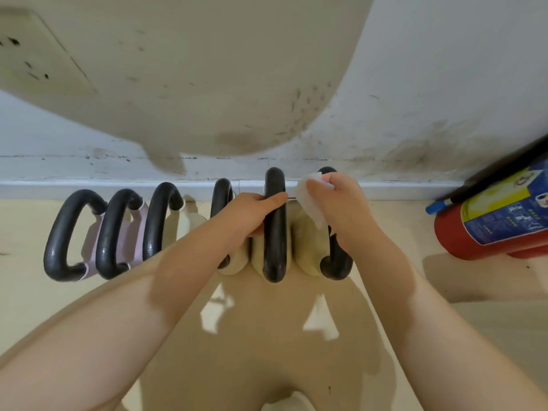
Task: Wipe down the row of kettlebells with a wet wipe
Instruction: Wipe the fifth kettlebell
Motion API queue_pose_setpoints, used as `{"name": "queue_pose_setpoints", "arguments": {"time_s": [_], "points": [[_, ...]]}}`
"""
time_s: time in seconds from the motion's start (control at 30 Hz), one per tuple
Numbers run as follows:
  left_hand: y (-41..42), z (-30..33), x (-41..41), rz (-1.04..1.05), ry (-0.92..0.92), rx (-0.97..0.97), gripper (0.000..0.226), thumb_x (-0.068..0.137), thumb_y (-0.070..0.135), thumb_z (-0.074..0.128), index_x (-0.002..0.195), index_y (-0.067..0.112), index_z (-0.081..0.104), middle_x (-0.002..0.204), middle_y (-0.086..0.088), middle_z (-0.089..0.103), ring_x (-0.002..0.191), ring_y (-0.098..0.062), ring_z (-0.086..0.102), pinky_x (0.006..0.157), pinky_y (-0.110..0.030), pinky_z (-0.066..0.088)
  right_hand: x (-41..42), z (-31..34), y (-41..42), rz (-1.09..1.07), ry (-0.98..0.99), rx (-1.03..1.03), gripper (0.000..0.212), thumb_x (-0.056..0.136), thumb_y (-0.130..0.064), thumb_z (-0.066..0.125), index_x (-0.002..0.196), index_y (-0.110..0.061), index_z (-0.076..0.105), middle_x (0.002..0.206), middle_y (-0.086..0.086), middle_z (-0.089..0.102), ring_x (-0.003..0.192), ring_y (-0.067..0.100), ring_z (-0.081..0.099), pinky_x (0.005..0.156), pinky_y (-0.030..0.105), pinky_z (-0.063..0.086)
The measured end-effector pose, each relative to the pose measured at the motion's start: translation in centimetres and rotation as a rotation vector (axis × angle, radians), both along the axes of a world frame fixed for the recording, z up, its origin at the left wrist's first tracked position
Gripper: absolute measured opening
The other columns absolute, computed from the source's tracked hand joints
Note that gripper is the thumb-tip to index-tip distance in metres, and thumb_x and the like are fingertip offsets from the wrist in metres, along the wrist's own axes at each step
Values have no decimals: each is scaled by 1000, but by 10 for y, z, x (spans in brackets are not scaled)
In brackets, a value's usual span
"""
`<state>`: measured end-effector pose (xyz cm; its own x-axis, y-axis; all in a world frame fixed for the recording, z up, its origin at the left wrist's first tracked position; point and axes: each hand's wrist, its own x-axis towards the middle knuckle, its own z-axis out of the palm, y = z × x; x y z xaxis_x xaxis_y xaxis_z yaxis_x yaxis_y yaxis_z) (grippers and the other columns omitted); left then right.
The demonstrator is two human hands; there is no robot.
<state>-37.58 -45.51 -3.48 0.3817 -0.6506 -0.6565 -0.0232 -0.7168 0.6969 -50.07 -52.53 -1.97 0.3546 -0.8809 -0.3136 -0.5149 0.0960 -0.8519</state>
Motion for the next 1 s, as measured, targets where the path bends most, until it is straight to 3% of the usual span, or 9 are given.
{"name": "queue_pose_setpoints", "arguments": {"time_s": [0.1, 0.2, 0.37, 0.47, 0.67, 0.73, 0.8, 0.93, 1.0], "points": [[-1, -3, 2, 6, 86, -11, 38, 84, 45, 58, 106, 15, 64, 99, -5, 71, 92, -20, 66, 80, -28, 52, 8, -9, -8, 83, 86, -197, 24, 91, -14, 43, 68, -11, 42, 66, 1, 41, 62, 10, 41, 63, 16, 36], [7, -5, 0, 66, 156, -54, 34, 86, 39, 59, 107, 13, 63, 99, -6, 70, 91, -19, 65, 72, -23, 49, 14, -12, -18, 97, 86, -271, 36, 91, -12, 44, 60, -26, 34, 63, -7, 38, 58, 7, 39, 64, 16, 37], [34, -8, -4, 62, 162, -119, 27, 87, 34, 59, 106, 15, 63, 104, -13, 69, 97, -24, 66, 90, -36, 52, 32, -15, -20, 212, 312, -546, 12, 95, -4, 39, 95, -10, 50, 71, 1, 50, 65, 17, 52, 61, 29, 43], [53, -9, -2, 21, 145, -144, 27, 86, 35, 60, 102, 14, 64, 104, -15, 69, 98, -27, 66, 96, -44, 49, 52, -23, -4, 493, 256, -469, 23, 95, -6, 37, 111, -10, 53, 85, 1, 60, 72, 17, 55, 71, 31, 45], [76, -9, 1, 29, 169, -187, 19, 87, 28, 60, 97, 13, 66, 104, -16, 70, 98, -25, 67, 96, -41, 50, 50, -14, -1, 775, -4, -217, 33, 100, -28, 35, 104, -13, 65, 107, 3, 64, 96, 16, 57, 77, 16, 41], [79, -11, -3, 24, 175, -194, 18, 86, 27, 60, 97, 14, 66, 104, -14, 70, 98, -23, 67, 96, -39, 50, 54, -8, -6, 753, 87, -113, 46, 100, -39, 28, 105, -11, 64, 105, 6, 64, 93, 18, 56, 73, 11, 37], [81, -11, -7, 28, 179, -204, 20, 85, 28, 61, 98, 14, 66, 102, -10, 71, 97, -20, 67, 95, -37, 50, 65, -3, -3, 886, 254, -182, 58, 98, -48, 23, 92, -6, 63, 88, 8, 63, 81, 21, 56, 74, 22, 39], [86, -15, -13, 35, 191, -235, 30, 85, 29, 61, 106, 7, 63, 104, -9, 70, 95, -18, 66, 91, -31, 50, 76, 9, 24, 1339, 575, -543, 58, 95, -55, 19, 69, -20, 58, 60, -3, 51, 63, 14, 49, 76, 31, 39], [88, -15, -14, 67, 206, -255, 27, 87, 23, 59, 108, 6, 62, 102, -8, 69, 93, -15, 65, 84, -24, 50, 74, 11, 29, 1449, 616, -718, 51, 97, -50, 16, 72, -26, 53, 63, -6, 52, 73, 14, 51, 94, 38, 36]]}}
